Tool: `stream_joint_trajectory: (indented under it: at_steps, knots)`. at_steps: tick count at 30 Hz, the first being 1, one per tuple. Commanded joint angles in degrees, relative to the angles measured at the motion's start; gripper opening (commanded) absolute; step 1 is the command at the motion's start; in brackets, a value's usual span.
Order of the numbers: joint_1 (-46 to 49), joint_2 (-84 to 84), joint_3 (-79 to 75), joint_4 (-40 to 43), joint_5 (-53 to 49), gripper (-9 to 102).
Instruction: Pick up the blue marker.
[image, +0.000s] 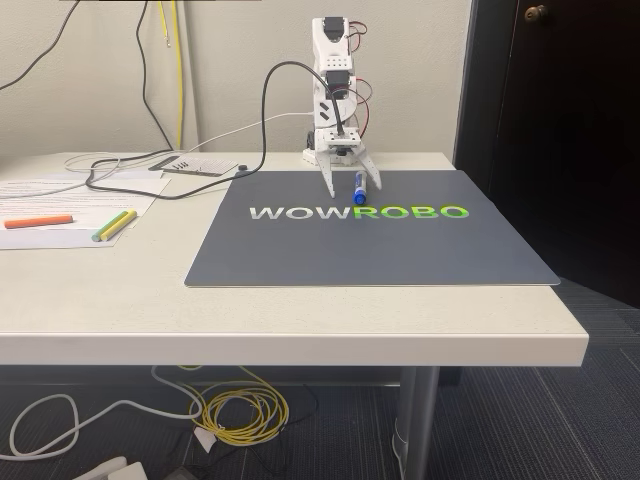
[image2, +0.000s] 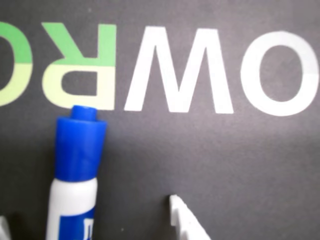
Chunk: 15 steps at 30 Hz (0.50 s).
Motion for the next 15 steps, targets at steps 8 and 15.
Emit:
stream_joint_trajectory:
  at_steps: [8, 15]
  knots:
    - [0.4, -0.9, 1.7, -3.8, -1.8, 30]
    - [0.4, -0.8, 2.5, -5.2, -1.8, 23]
